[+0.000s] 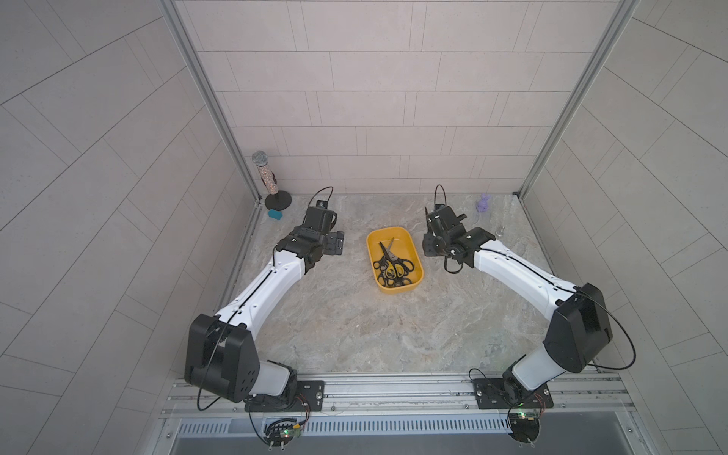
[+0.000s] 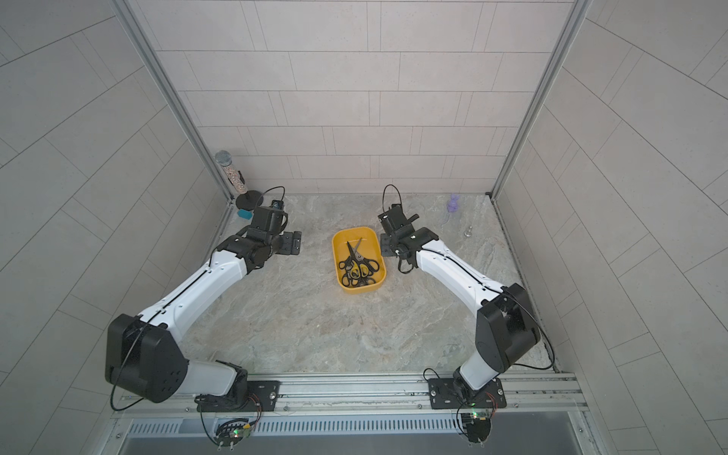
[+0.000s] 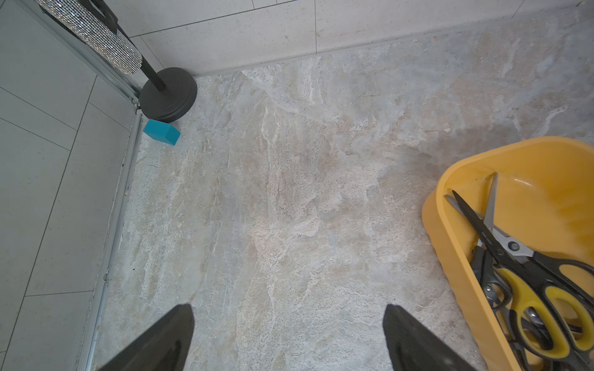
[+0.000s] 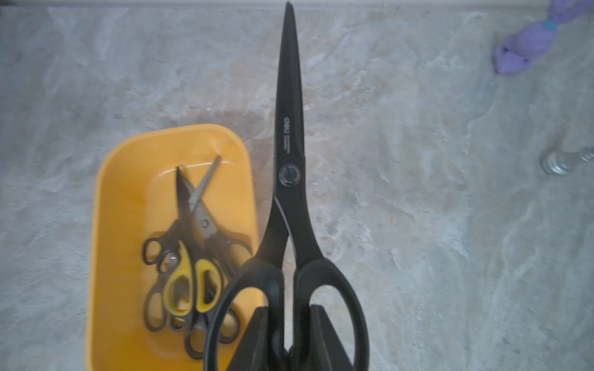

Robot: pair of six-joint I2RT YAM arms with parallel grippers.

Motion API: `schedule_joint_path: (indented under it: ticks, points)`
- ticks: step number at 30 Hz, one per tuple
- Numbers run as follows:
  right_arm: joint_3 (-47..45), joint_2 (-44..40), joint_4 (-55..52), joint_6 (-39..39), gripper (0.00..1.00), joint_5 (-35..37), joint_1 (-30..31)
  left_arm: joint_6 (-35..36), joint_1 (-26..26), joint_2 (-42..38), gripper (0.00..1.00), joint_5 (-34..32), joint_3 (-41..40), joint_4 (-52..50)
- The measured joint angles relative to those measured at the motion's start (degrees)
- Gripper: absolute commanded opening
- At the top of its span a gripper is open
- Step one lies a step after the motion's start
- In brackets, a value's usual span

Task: Take the scissors out of the storage box
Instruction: Place the scissors at the center of the board.

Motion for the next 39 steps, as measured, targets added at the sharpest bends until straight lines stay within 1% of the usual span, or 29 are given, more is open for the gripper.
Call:
schedule_joint_path:
  ticks: [2,4,9,17,23,30,39]
  points:
    - [-3.0,-1.4,-0.7,-0.1,0.00,0.6,-2.3,-0.1,0.0,0.0,1.00,0.0,0.0,0.0]
    - [-5.2,-2.1,-1.5,-0.1,0.00,1.0,-3.3,-0.3,0.0,0.0,0.99,0.0,0.0,0.0]
    - [-8.9,-2.3,-2.5,-0.1,0.00,0.7,-3.0,-0.4,0.0,0.0,1.00,0.0,0.0,0.0]
    - [-18.4,-3.6,-2.8,1.7,0.00,0.7,-3.0,-0.4,0.0,0.0,1.00,0.0,-0.1,0.0]
    - [-21.3,-4.3,-2.1,3.9,0.00,-0.4,-2.4,-0.9,0.0,0.0,1.00,0.2,-0.1,0.0]
    - [-25.5,-6.3,-1.7,6.8,0.00,-0.8,0.5,-0.9,0.0,0.0,1.00,0.1,-0.1,0.0]
    - [-27.4,-6.0,0.0,9.3,0.00,-1.2,2.1,-1.0,0.0,0.0,1.00,0.2,-0.1,0.0]
